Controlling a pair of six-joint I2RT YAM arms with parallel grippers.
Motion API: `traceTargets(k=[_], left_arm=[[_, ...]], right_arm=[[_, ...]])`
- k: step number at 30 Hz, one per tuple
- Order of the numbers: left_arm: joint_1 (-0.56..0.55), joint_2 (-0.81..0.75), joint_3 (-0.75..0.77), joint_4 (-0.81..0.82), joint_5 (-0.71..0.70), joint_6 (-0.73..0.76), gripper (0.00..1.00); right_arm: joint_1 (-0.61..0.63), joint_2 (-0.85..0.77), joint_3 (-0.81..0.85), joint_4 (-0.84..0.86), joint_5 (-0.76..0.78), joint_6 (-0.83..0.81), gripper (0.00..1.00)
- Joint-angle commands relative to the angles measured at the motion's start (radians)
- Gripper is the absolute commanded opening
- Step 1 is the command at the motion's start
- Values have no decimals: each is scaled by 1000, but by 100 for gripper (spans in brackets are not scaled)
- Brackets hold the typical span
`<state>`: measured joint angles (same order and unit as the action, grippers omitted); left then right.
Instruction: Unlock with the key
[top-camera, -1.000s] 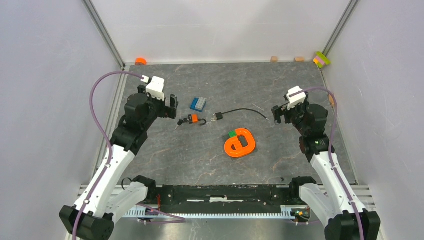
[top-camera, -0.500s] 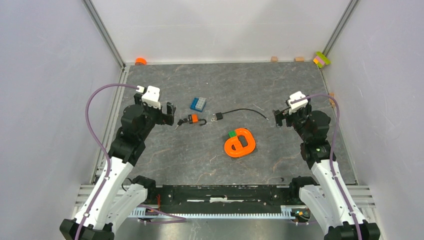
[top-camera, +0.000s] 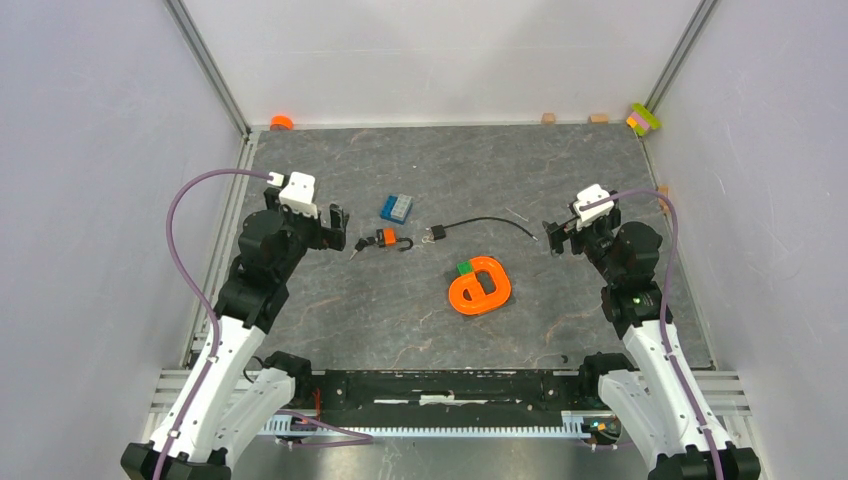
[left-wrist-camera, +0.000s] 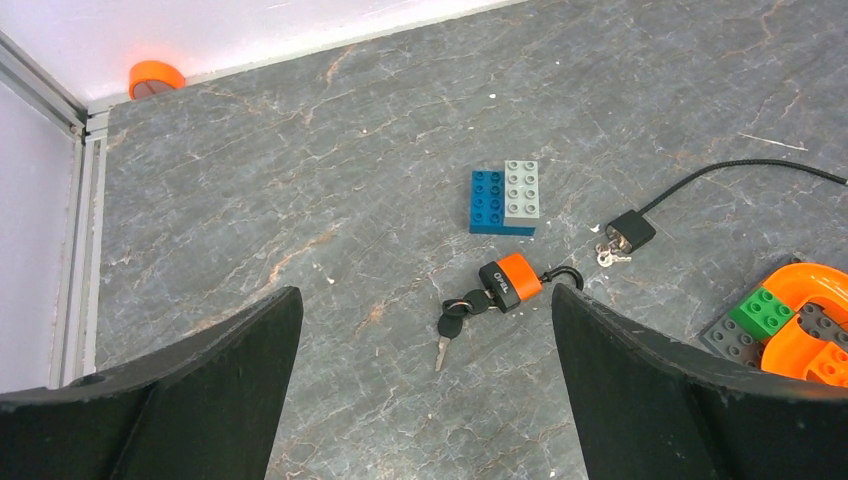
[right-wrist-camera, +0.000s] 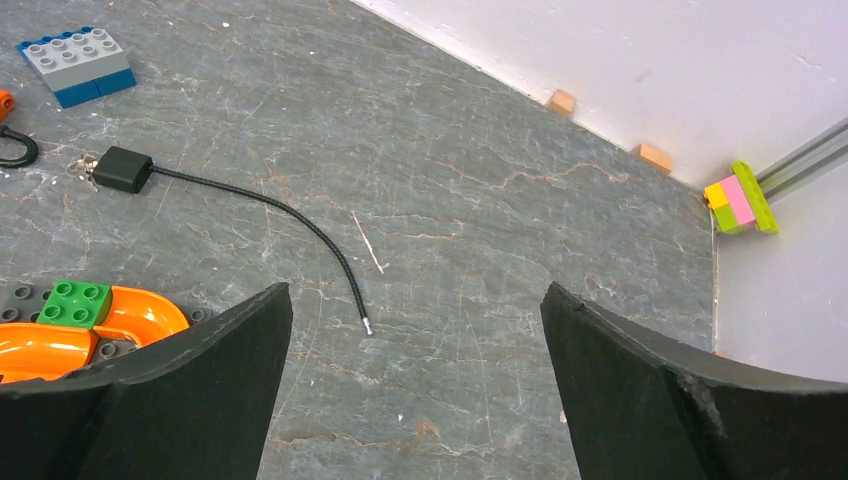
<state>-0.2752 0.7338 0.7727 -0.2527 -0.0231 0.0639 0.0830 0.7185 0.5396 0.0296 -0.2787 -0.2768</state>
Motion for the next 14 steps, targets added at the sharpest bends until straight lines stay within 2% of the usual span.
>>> traceTargets(k=[1,14], left_arm=[[9,2,17,5,11,-44,100],[14,2,7,4,43,-52,100]], right_arm=[[-4,-8,3,23,-11,-4,98],[-5,-13,4,29,14,10,98]])
